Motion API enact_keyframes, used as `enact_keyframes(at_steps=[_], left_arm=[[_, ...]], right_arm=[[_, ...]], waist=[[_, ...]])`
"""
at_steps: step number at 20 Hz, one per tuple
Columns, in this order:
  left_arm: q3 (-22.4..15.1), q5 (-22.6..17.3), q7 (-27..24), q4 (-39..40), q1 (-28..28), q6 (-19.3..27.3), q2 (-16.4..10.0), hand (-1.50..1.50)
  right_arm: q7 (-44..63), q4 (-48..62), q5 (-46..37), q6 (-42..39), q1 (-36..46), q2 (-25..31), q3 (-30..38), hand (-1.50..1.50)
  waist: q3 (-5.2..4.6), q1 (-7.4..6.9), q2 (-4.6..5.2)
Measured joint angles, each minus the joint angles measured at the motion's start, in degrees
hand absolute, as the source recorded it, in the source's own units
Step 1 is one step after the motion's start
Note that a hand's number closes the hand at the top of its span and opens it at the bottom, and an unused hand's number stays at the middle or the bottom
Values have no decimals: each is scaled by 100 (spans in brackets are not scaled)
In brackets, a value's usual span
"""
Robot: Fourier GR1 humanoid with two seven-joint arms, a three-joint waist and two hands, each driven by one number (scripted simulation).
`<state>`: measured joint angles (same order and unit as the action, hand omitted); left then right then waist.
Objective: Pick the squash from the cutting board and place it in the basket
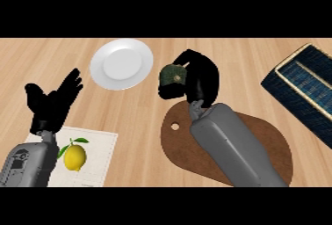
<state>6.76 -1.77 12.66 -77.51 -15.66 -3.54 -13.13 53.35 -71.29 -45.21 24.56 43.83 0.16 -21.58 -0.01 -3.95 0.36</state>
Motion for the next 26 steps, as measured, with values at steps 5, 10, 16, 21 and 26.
enact_keyframes(at_steps=[5,10,16,21,26], left_arm=[[85,-36,30,-8,55,-3,-54,0],[147,-83,111,-158,178,-5,-93,0],[243,-124,133,-253,240,-17,-164,0],[269,-123,66,-106,205,-38,-159,0],[256,-95,96,-179,258,-42,-172,0]], right_arm=[[708,205,-630,460,999,13,-344,150],[1152,489,-1158,284,1893,23,-136,150],[1305,923,-1568,-9,2642,120,543,150],[1223,1384,-1835,-126,3130,342,1121,150],[1084,1884,-2046,-193,3470,747,1633,150]], waist=[[-7,117,-38],[-8,214,-61],[-6,311,-59],[-6,342,-39],[-4,327,-34]])
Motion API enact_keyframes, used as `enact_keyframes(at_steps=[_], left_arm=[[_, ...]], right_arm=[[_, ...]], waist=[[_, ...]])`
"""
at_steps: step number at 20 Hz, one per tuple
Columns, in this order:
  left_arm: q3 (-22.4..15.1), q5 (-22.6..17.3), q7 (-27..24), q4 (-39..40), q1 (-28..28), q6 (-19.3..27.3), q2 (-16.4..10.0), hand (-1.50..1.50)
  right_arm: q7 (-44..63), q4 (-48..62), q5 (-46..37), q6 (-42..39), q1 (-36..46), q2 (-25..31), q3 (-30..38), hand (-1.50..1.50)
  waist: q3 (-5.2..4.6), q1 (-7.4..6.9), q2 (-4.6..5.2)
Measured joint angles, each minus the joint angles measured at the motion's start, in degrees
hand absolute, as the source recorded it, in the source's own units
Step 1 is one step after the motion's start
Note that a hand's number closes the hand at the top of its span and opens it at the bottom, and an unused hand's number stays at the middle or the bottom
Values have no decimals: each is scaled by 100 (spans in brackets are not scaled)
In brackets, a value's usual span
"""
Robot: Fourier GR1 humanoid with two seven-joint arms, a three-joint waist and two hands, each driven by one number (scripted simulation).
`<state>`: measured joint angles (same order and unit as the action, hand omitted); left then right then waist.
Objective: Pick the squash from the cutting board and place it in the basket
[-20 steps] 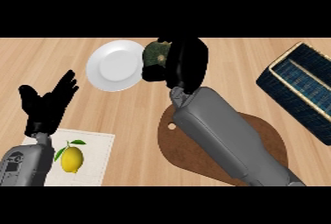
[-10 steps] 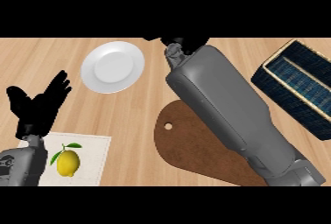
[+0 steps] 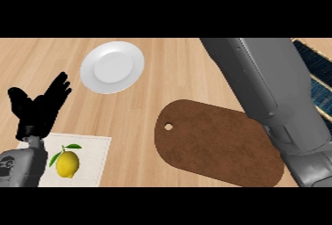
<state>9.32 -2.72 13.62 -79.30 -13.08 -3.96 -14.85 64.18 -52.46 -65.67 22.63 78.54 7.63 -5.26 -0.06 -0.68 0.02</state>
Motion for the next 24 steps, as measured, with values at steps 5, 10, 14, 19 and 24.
enact_keyframes(at_steps=[5,10,14,19,24], left_arm=[[-4,28,33,-55,-1,72,45,0],[16,37,8,-44,24,44,19,0],[9,69,-44,-37,73,83,71,0],[113,-15,-47,7,93,-39,-29,0],[122,20,-100,-33,143,-36,-22,0]], right_arm=[[-57,313,-269,-187,23,457,294,150],[-206,460,-378,-257,-166,875,615,150],[-402,348,-269,-299,-467,1164,869,150],[-631,-138,-137,-398,-1153,1421,1013,150],[-896,-599,138,-247,-1834,1538,1258,150]], waist=[[2,42,-7],[4,51,-4],[5,67,-9],[6,92,-16],[6,85,-12]])
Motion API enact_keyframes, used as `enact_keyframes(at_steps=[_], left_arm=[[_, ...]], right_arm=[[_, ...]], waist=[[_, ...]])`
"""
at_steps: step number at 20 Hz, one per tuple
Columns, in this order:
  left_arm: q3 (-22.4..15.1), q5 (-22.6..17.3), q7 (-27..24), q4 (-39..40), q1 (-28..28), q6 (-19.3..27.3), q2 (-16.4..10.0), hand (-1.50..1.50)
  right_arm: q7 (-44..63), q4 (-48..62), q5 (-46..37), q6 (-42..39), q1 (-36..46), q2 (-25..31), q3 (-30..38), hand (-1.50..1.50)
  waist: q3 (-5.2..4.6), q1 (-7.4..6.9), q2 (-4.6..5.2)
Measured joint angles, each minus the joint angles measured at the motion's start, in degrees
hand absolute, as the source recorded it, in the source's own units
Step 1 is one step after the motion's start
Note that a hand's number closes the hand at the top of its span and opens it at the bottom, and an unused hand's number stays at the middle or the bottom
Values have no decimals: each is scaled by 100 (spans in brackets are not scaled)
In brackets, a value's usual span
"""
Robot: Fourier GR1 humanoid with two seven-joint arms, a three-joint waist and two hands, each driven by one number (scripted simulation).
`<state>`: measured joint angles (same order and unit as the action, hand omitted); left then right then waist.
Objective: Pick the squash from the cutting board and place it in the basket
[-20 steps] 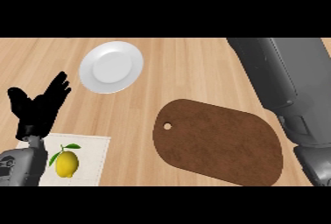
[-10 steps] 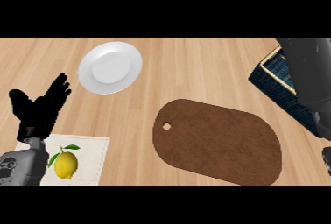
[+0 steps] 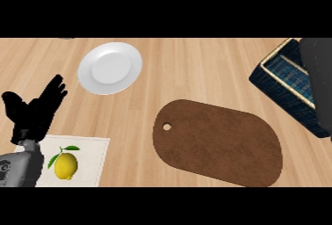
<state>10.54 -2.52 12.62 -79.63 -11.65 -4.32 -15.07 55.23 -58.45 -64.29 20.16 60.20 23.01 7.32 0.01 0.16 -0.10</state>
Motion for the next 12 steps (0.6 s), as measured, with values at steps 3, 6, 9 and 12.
enact_keyframes(at_steps=[3,6,9,12], left_arm=[[-7,-32,-1,-26,4,-30,38,0],[-8,-26,13,-31,-9,-37,31,0],[-17,13,48,-3,-73,5,50,0],[12,-2,-20,48,-73,-16,62,0]], right_arm=[[-189,-98,89,172,-319,21,111,150],[22,-38,-217,599,-558,73,322,-150],[-3,5,-163,724,-711,135,522,-150],[-159,35,-72,846,-872,135,597,-150]], waist=[[1,-15,5],[0,-26,15],[1,-31,16],[0,-39,15]])
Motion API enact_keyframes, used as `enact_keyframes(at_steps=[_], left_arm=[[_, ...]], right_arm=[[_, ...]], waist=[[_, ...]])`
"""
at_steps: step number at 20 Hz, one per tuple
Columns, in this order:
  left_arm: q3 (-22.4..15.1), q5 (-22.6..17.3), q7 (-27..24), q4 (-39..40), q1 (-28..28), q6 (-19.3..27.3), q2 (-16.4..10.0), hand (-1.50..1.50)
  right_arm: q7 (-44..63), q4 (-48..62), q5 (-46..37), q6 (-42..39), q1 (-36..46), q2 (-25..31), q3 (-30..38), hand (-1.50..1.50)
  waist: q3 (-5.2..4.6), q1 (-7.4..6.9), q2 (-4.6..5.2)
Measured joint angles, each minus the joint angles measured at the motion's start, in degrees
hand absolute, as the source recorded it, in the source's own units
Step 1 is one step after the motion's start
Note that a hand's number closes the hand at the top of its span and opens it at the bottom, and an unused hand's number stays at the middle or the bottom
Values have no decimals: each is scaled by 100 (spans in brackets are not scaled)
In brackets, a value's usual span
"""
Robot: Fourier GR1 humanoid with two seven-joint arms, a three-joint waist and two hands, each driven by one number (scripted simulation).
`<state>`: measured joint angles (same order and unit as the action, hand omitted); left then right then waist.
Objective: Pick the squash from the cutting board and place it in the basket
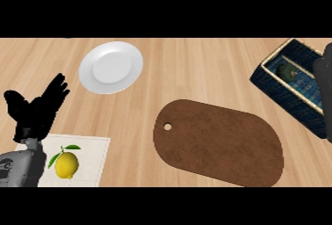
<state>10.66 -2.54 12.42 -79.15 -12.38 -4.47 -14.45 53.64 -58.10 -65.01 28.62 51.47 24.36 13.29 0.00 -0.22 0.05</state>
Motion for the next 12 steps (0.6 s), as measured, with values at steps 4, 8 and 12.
enact_keyframes(at_steps=[4,8,12], left_arm=[[-75,76,65,-77,-3,60,66,0],[-25,42,91,-21,-73,25,23,0],[40,14,91,13,-63,-10,-43,0]], right_arm=[[-460,101,321,185,7,77,109,-150],[-581,-62,486,507,-20,155,366,-150],[-512,-586,618,942,-198,191,768,-150]], waist=[[2,-12,2],[1,4,-1],[1,64,-23]])
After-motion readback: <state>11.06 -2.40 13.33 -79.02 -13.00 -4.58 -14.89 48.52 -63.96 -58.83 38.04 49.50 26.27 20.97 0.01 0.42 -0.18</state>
